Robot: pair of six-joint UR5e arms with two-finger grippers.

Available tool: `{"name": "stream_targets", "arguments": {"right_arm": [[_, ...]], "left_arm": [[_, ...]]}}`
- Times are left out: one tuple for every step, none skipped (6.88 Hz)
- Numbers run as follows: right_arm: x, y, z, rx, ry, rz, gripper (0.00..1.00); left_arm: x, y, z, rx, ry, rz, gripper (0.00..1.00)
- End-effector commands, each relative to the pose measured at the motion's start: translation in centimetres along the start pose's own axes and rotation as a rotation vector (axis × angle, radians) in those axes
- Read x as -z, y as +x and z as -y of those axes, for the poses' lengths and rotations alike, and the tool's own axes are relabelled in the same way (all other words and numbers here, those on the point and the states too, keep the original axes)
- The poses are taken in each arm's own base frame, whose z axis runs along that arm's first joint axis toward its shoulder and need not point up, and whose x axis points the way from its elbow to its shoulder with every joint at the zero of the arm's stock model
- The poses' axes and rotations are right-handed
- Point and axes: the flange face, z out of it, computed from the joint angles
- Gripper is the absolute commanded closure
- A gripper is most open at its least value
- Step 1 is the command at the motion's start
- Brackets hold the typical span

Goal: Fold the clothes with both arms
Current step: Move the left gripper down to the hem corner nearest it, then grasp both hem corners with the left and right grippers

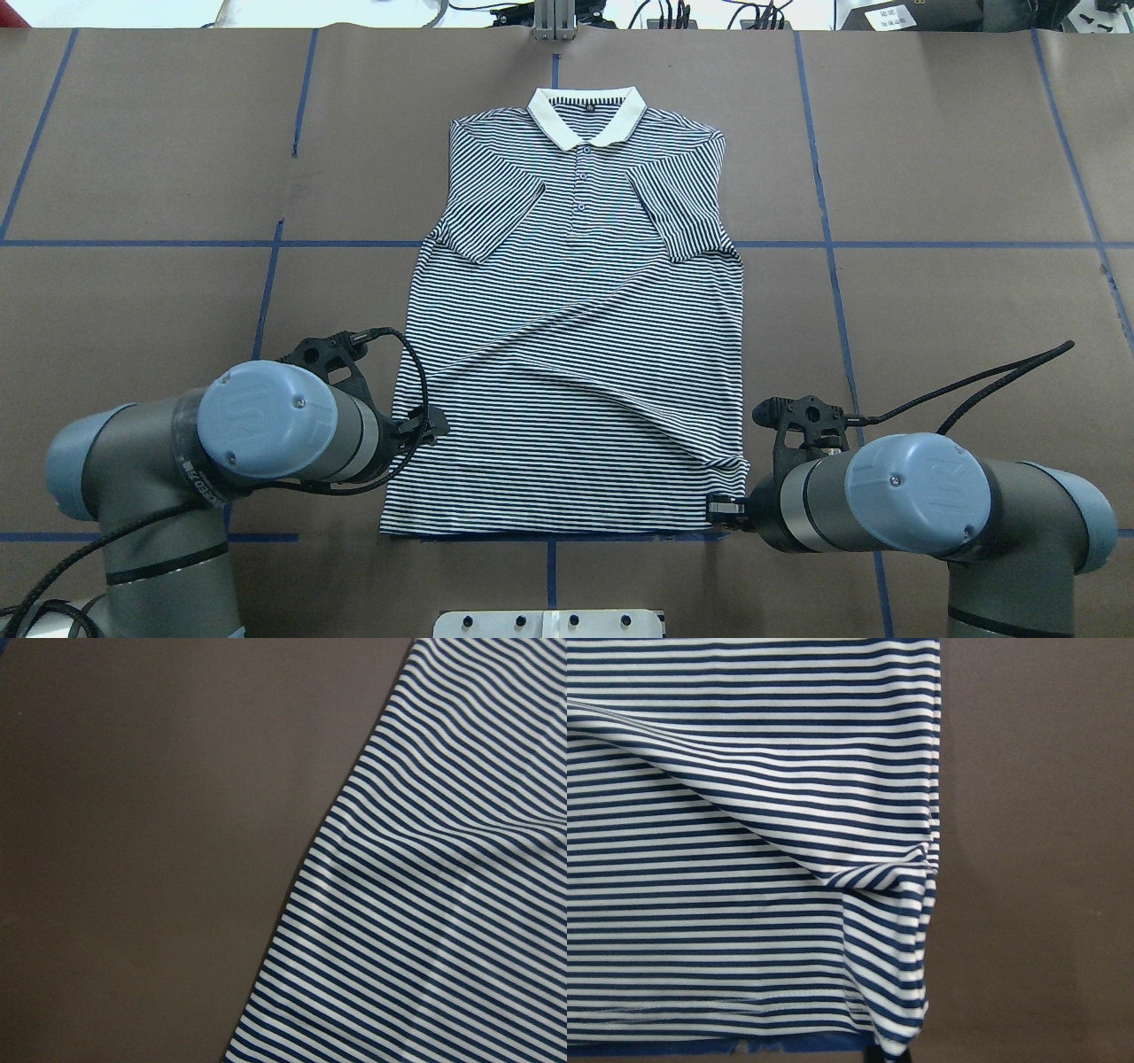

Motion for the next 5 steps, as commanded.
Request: {"name": "stream_targets", "arguments": {"right_arm": [[0.2, -0.2, -0.1, 0.002, -0.002, 0.007, 1.00], [0.3, -0.3, -0.1, 0.002, -0.002, 0.010, 1.00], [0.3, -0.3, -0.1, 0.002, -0.002, 0.010, 1.00], [0.2, -0.3, -0.1, 0.002, -0.002, 0.008, 1.00], [0.3, -0.4, -0.1, 0.003, -0.002, 0.011, 1.00]], "left_arm": [[-1.8, -0.8, -2.4, 0.019, -0.009, 0.033, 0.01], [-2.2, -1.3, -3.2, 0.014, -0.017, 0.044, 0.01], [-2.0, -1.3, -3.2, 0.021, -0.018, 0.041, 0.01], [-2.4, -1.7, -3.1, 0.020, -0.018, 0.052, 0.02], [-2.5, -1.8, -3.2, 0.019, -0.018, 0.055, 0.02]]}}
